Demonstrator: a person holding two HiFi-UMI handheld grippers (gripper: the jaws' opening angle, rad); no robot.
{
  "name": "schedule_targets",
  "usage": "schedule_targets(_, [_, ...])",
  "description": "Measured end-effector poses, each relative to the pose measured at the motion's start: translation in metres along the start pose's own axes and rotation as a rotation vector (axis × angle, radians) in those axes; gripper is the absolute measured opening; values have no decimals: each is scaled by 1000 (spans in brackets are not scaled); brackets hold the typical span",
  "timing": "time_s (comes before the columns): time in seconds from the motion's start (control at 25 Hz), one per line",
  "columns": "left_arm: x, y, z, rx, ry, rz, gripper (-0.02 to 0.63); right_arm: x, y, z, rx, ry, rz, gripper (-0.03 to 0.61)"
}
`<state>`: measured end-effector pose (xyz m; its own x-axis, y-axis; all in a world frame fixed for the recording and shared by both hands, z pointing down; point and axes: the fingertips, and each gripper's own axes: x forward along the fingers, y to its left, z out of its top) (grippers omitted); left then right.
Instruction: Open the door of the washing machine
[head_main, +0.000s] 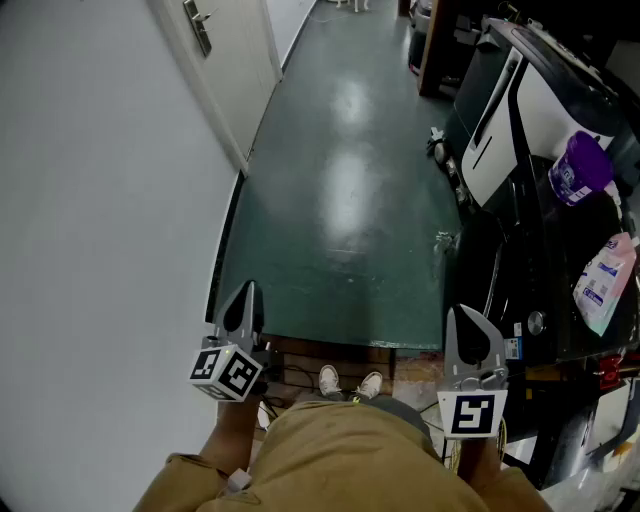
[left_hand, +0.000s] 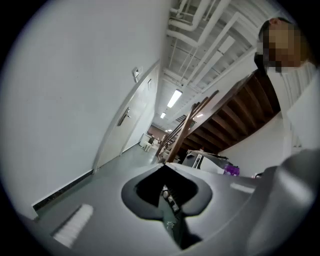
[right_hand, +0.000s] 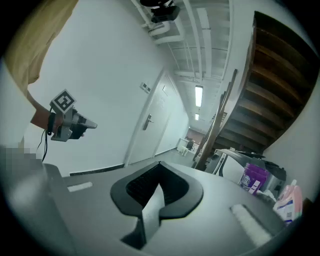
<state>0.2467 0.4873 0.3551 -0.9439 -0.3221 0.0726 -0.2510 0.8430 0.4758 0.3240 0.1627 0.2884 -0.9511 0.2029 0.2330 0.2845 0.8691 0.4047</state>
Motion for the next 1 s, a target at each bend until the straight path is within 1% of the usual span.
schedule_targets(0.12, [-4,4,0,12,2,-1,60,1,8,-3,-5,12,3,5])
schedule_targets(0.44, [-16,13,-7,8,20,15,60,1,34,-32,-56,93,32,5])
schedule_targets(0.68, [-24,19,-10,5,29,26,60,0,45,-36,-91,112,38,5])
schedule_targets(0.92, [-27,32,-15,-14,33,35,60,3,61,-43,-100,137,82,11])
schedule_targets(0.96, [-27,35,-14,-17,33,37,60,3,62,-43,-95,143,87,14])
schedule_targets(1.0, [-27,38,-13,-21,31,37,60,4,63,-44,-87,148,89,47])
